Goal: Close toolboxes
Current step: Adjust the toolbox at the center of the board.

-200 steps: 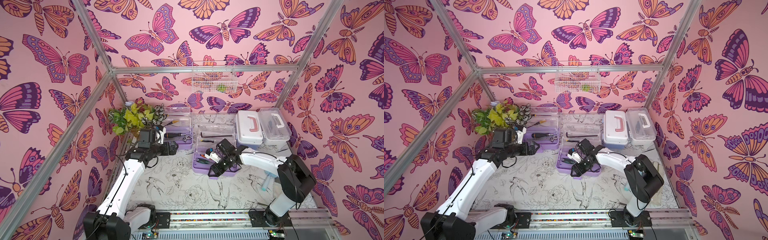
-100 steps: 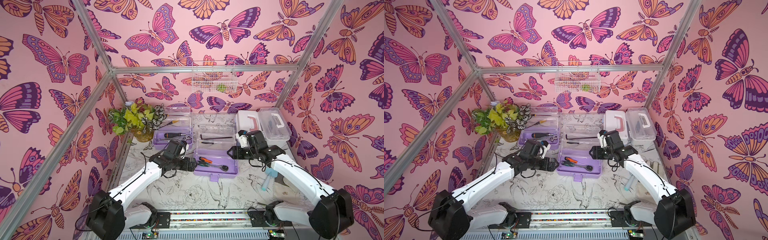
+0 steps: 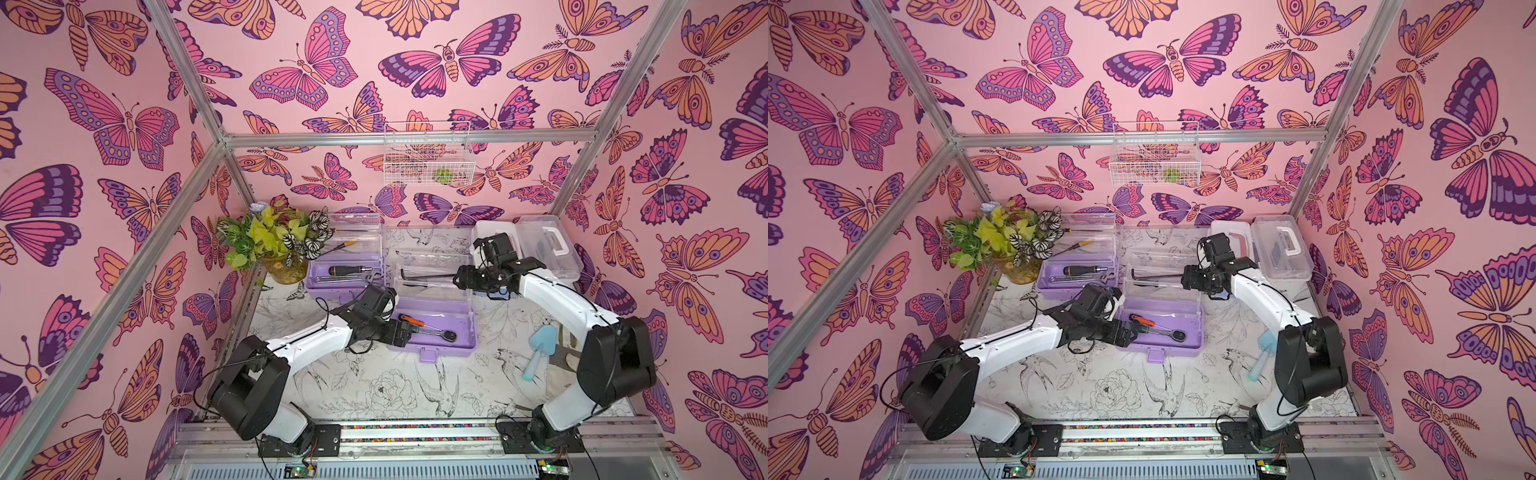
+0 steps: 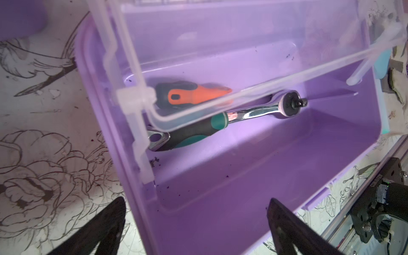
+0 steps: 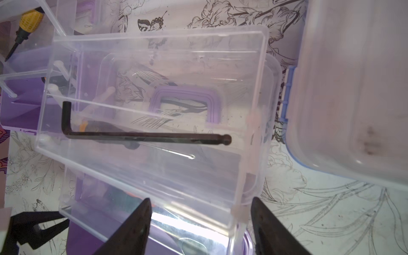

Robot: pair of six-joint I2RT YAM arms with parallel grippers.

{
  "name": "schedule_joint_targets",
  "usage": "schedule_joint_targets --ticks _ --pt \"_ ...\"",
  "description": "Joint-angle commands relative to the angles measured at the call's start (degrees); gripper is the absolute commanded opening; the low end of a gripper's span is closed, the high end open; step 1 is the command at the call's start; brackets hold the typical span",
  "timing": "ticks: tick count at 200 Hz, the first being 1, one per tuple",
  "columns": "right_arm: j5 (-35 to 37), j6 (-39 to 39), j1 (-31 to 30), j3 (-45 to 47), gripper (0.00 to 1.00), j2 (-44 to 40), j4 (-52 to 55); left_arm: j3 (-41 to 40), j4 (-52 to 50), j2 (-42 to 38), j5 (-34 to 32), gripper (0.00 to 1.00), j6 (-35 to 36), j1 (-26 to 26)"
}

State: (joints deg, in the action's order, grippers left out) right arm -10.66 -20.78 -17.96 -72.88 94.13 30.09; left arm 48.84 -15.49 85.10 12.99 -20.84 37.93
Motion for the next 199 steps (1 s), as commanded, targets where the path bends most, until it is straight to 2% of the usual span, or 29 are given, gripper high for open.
schedule_joint_targets --ticks 1,28,76,124,143,163,199 --pt "-3.33 1.97 0.38 -3.39 0.71 3.17 3.01 -1.3 1.07 -1.8 -0.15 1.0 -0.17 1.92" --pt "-9.46 2.58 0.39 -4.51 0.71 4.66 4.25 -3.41 3.04 -4.12 2.68 1.0 -3.39 4.56" --pt "-17.45 4.92 -0.32 -4.29 0.71 4.91 4.53 -2.31 3.37 -6.66 2.17 1.0 -9.03 12.63" --pt "-22.71 9.15 -3.63 -7.93 0.72 10.02 7.89 1.39 3.74 -2.73 1.76 1.0 -10.98 18.84" --pt "-23.36 9.17 -5.55 -8.7 0.73 9.46 7.03 2.78 3.86 -1.36 2.5 1.0 -11.53 20.33" --pt "-19.84 6.9 -5.47 -7.78 0.75 5.22 5.63 3.87 3.88 -1.32 3.39 1.0 -11.83 21.37" --pt "1.64 -0.38 -3.14 -1.92 0.78 -9.0 10.22 4.68 4.0 -2.56 4.82 1.0 -12.28 21.66"
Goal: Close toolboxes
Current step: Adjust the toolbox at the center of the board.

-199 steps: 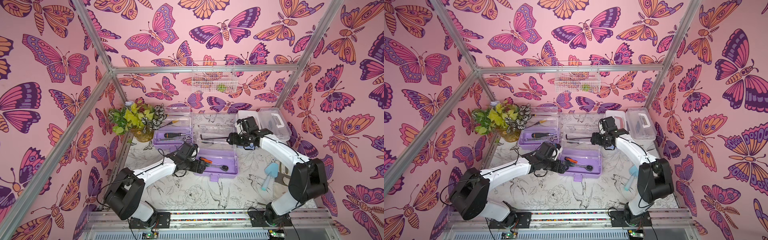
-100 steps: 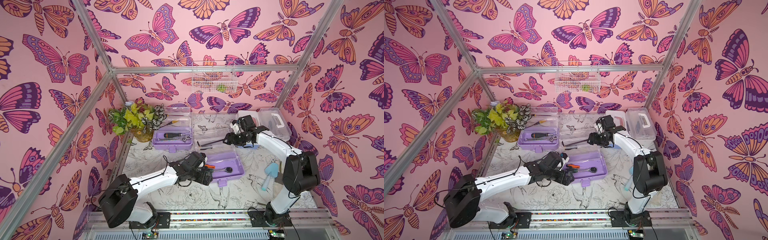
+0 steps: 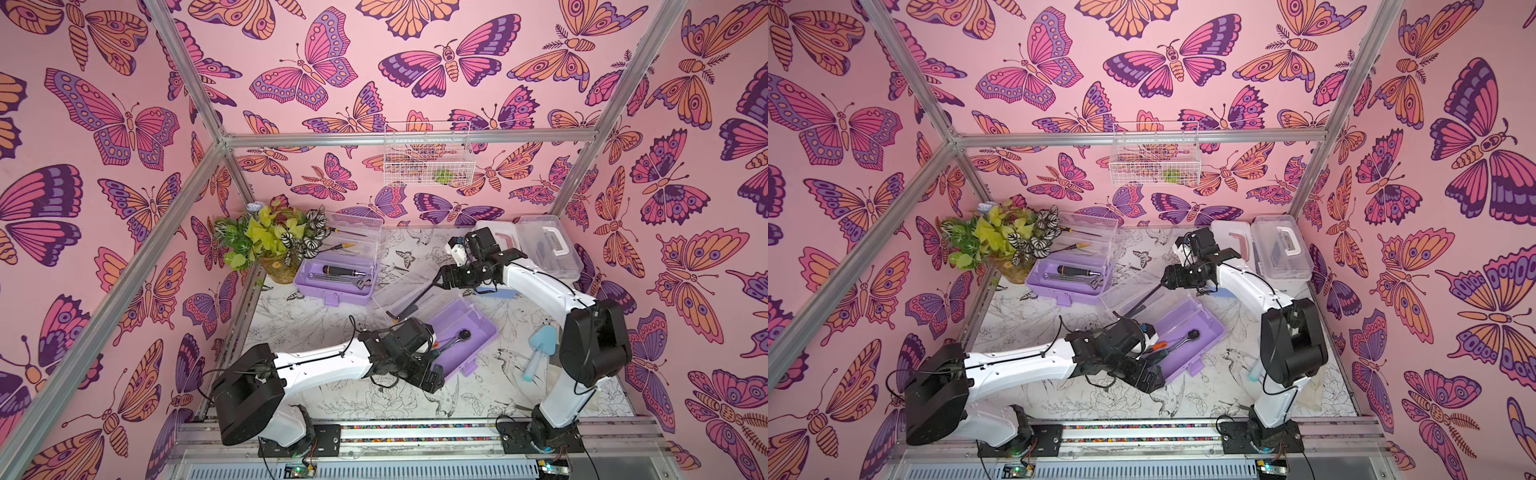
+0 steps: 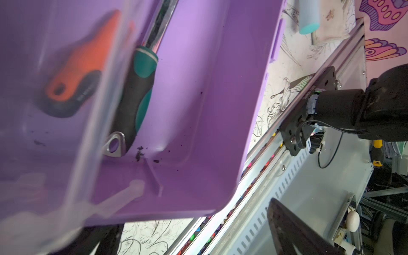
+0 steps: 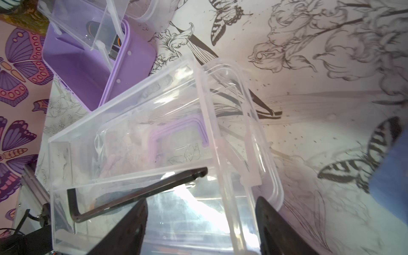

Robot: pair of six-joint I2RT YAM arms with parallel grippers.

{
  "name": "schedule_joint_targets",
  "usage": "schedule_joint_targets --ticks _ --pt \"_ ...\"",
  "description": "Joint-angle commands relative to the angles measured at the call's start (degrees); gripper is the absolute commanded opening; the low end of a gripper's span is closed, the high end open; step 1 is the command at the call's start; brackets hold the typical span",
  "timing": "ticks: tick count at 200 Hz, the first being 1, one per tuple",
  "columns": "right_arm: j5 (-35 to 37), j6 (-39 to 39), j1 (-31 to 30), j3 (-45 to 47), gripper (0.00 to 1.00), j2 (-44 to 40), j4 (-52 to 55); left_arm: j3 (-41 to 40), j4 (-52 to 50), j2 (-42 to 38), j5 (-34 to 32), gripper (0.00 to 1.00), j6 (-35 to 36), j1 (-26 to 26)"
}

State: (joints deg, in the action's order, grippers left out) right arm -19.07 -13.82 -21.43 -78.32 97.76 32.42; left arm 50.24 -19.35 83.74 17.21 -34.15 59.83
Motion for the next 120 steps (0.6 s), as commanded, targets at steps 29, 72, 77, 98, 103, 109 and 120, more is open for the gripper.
schedule_joint_targets --ticks 29,72,77,98,103,109,120 --pt "19.53 -14.22 1.0 12.29 0.79 -24.45 12.72 3.56 7.95 -1.92 1.57 1.0 1.41 -0.13" --pt "21.73 -26.55 0.82 23.93 0.74 -35.97 18.89 3.4 5.66 -4.56 0.05 1.0 4.45 -0.21" --pt "22.07 -27.56 0.73 25.14 0.74 -36.78 19.39 3.61 4.87 -4.97 -0.15 1.0 4.97 -0.24" --pt "21.91 -30.63 0.61 30.62 0.69 -38.67 18.82 4.25 1.33 -7.35 -2.17 1.0 6.58 -0.86" --pt "21.38 -31.17 0.52 31.72 0.69 -38.69 18.12 4.32 0.45 -7.92 -2.67 1.0 6.72 -1.32" --pt "20.99 -31.62 0.33 33.03 0.68 -38.49 17.13 4.57 -1.06 -8.49 -2.88 1.0 6.81 -2.25" --pt "20.21 -32.01 0.0 34.72 0.67 -37.52 15.36 5.22 -3.75 -9.0 -2.42 1.0 7.23 -4.27"
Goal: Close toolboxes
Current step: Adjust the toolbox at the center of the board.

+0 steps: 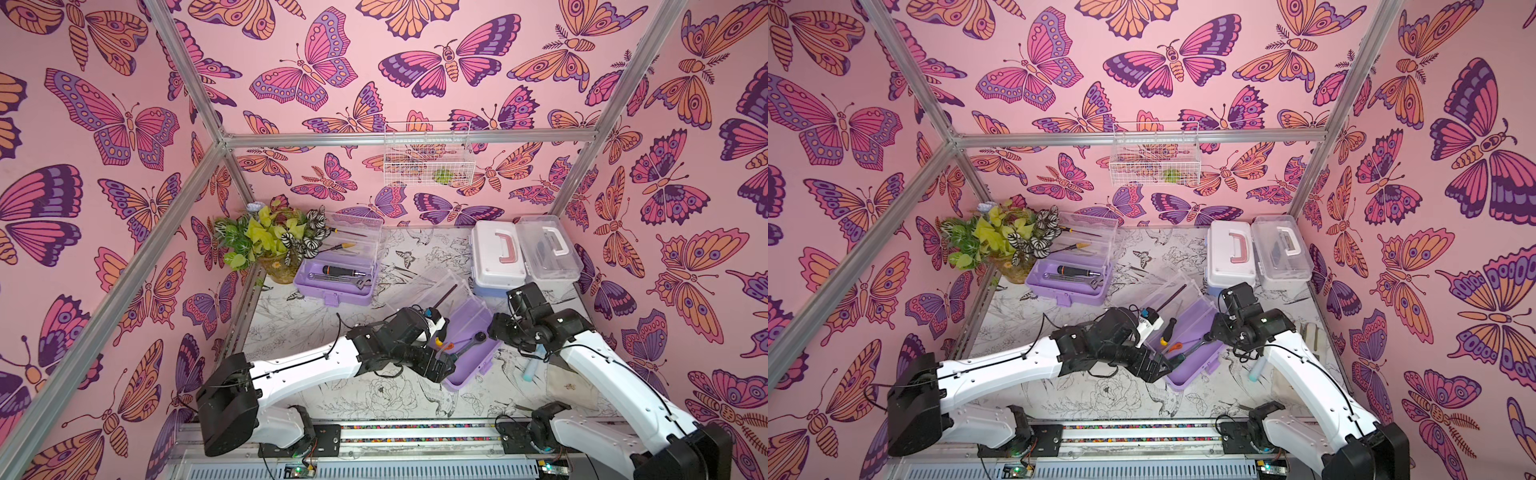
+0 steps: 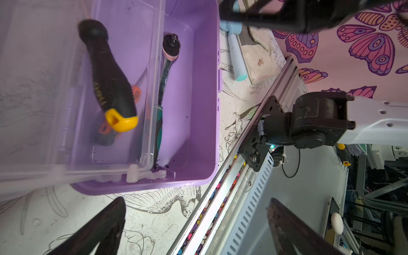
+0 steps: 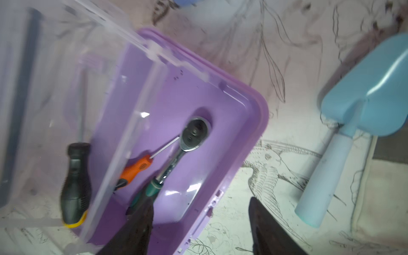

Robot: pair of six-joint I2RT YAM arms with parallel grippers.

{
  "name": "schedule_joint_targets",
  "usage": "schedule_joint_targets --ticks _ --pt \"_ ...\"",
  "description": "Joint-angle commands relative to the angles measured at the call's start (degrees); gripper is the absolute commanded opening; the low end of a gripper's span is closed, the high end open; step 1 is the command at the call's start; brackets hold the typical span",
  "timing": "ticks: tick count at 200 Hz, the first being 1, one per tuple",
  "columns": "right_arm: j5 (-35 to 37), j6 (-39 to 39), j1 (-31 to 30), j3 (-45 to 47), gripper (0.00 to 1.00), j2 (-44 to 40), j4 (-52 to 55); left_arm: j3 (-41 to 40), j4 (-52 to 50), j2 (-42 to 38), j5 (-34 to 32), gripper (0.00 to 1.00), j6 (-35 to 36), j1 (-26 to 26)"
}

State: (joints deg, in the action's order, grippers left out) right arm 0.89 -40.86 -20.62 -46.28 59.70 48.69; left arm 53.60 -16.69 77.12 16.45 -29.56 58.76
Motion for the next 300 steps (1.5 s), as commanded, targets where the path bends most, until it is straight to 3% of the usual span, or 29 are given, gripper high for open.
schedule_joint_targets --ticks 1,58,117,139,186,246,276,300 --pt "0.17 -5.04 -0.82 2.86 0.67 0.65 -1.06 1.94 -6.68 -2.4 -1.58 1.0 2.65 -3.38" --pt "-0.84 -3.06 -2.45 5.5 0.64 8.75 -7.18 -1.66 -8.69 -9.03 -4.57 1.0 2.25 -7.11" --pt "1.47 1.56 -2.45 5.4 0.38 12.95 -7.8 -2.72 -14.37 -15.87 -6.35 1.0 3.19 -15.02" --pt "2.03 3.09 -2.41 4.89 0.33 14.05 -8.19 -2.88 -14.34 -16.35 -6.21 1.0 2.7 -17.21" --pt "2.6 9.3 -2.43 2.62 0.05 19.77 -10.19 -5.63 -12.52 -16.54 -8.19 0.97 -0.93 -19.53" --pt "-2.49 12.97 -2.32 -0.04 0.0 24.29 -14.04 -9.49 -13.84 -21.64 -7.33 0.91 -3.55 -23.08" --pt "-1.71 21.99 -2.32 -3.94 0.0 27.59 -11.41 -13.43 -11.05 -24.7 1.28 0.85 -5.4 -28.02" --pt "-1.65 24.79 -2.32 -5.13 0.0 28.23 -10.53 -15.9 -10.98 -26.3 2.74 0.84 -6.72 -30.97"
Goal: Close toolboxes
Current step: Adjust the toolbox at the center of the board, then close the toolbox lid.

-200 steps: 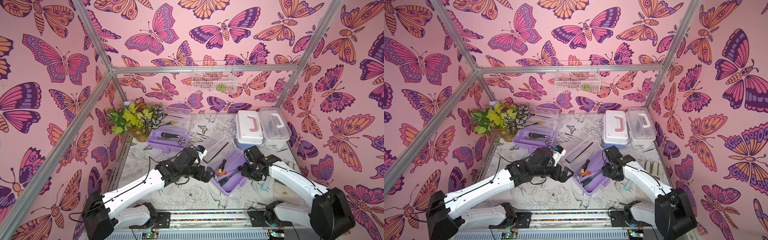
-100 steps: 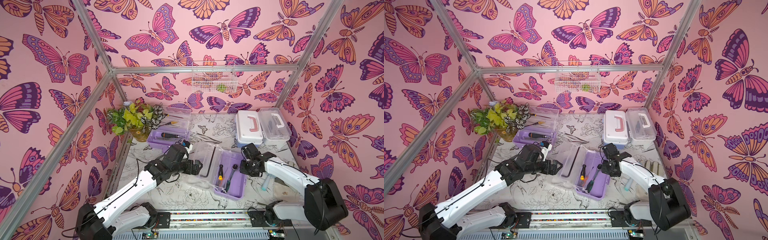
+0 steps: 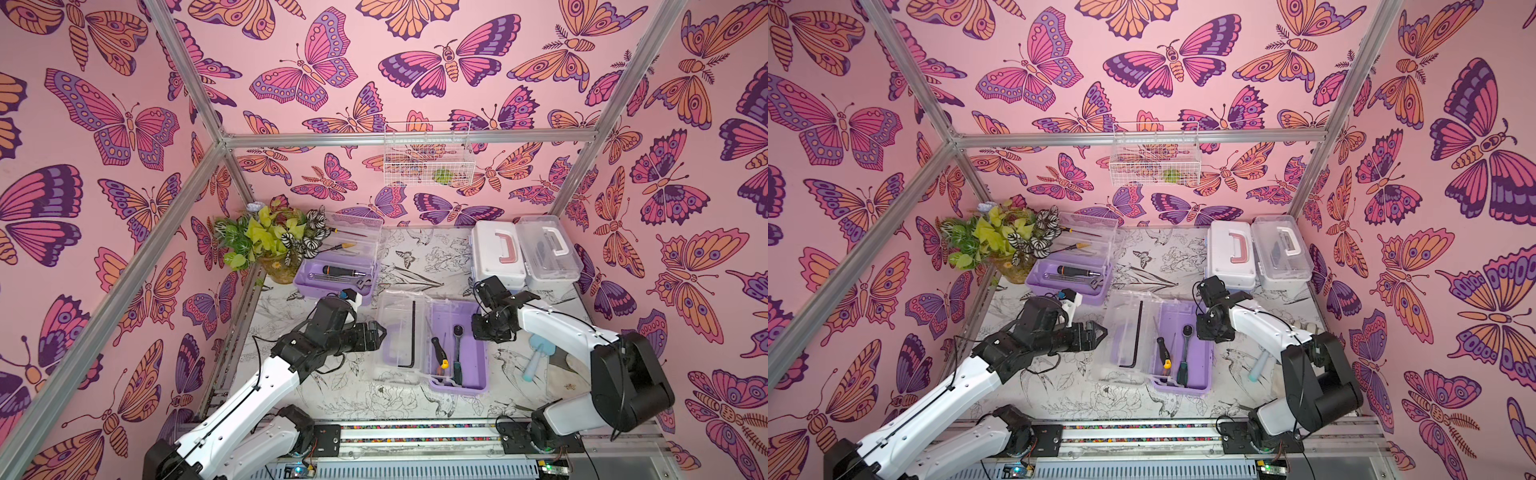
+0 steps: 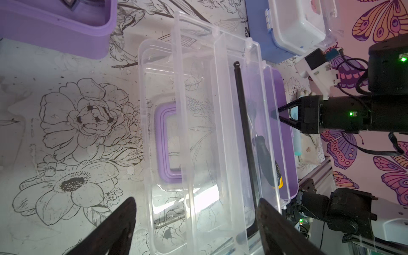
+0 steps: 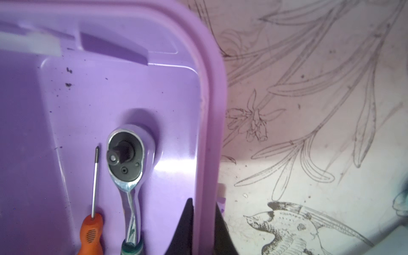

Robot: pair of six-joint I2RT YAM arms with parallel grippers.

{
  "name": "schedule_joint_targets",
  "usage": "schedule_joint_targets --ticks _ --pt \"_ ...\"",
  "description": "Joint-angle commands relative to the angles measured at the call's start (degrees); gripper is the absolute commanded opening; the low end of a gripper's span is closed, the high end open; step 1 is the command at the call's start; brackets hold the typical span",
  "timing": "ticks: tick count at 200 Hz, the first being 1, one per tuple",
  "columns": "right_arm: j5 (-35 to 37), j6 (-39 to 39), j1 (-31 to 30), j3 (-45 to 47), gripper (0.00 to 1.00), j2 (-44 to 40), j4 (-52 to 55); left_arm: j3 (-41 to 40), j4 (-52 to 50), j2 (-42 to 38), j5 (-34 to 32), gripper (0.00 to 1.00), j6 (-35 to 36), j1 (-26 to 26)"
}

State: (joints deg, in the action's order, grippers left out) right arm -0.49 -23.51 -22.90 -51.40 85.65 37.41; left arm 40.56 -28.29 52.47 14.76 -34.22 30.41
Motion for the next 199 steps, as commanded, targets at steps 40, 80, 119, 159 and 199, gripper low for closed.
schedule_joint_targets --ticks 40,80,119,159,199 --pt "-9.04 7.03 2.78 0.01 0.14 1.63 -0.14 -6.77 1.25 -4.47 4.55 0.86 -7.07 -5.72" --pt "-19.52 7.14 5.44 0.59 0.44 -3.14 -0.68 -8.28 1.61 -6.78 3.21 0.87 -7.77 -6.86" --pt "-20.61 4.02 7.98 2.14 0.56 -9.5 -1.55 -11.62 5.73 -5.02 3.27 0.81 -9.74 -7.03" --pt "-23.71 2.61 10.04 5.37 0.56 -18.95 -3.08 -15.46 10.96 -4.87 3.84 0.66 -11.69 -7.3" --pt "-23.42 1.64 12.26 6.91 0.55 -23.68 -2.92 -17.62 13.89 -2.84 4.83 0.64 -11.76 -7.3"
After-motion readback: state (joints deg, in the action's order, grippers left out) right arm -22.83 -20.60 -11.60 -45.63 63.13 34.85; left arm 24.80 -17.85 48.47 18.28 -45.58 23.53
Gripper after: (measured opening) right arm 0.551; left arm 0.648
